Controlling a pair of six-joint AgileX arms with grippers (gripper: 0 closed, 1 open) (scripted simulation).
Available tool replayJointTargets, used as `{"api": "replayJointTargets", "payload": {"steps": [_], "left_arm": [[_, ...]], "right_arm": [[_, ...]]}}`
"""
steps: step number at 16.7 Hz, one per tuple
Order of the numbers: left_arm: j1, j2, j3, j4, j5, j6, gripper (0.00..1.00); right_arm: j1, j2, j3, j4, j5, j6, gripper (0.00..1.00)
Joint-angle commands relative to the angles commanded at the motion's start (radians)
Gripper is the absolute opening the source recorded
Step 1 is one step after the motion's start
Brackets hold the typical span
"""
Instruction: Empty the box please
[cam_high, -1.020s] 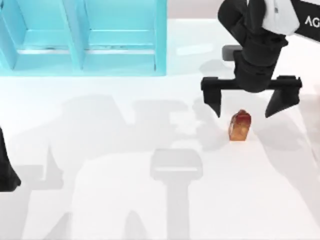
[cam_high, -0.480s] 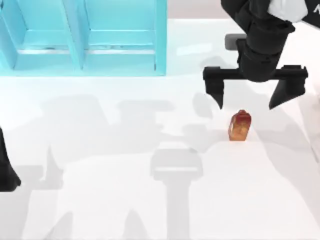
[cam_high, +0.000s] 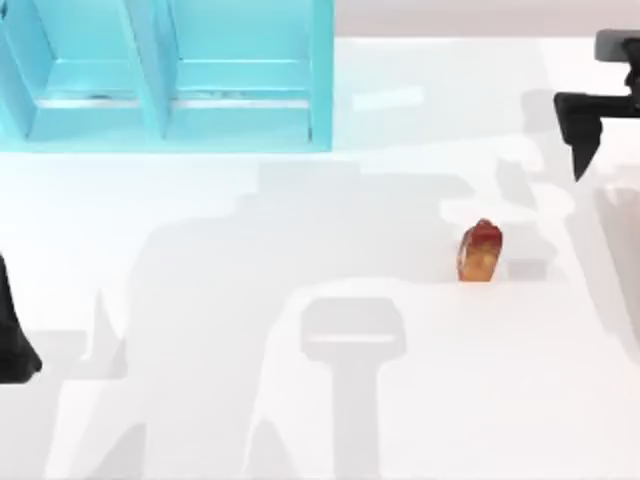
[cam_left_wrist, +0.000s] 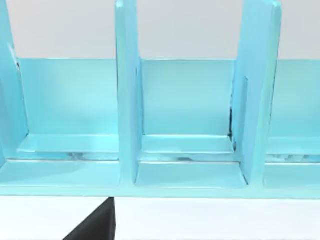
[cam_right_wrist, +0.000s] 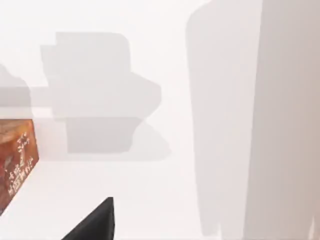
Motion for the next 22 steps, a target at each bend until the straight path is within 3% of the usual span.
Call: {"api": "replayJointTargets", "payload": {"steps": [6, 10, 18, 22], "left_arm": [[0.0, 0.0, 0.0, 0.0, 0.0, 0.0, 1.0], [0.0, 0.0, 0.0, 0.0, 0.0, 0.0, 1.0], [0.0, 0.0, 0.0, 0.0, 0.0, 0.0, 1.0], [0.0, 0.0, 0.0, 0.0, 0.0, 0.0, 1.0]], "right_arm": [[-0.38, -0.06, 0.003, -0.061, -0.009, -0.394, 1.0], [-0.536, -0.087, -0.002, -0.087, 0.011, -0.552, 1.0], [-0.553, -0.087, -0.019, -0.071, 0.017, -0.57, 1.0], [-0.552, -0.077, -0.146, 0.069, 0.017, -0.569, 1.0]]}}
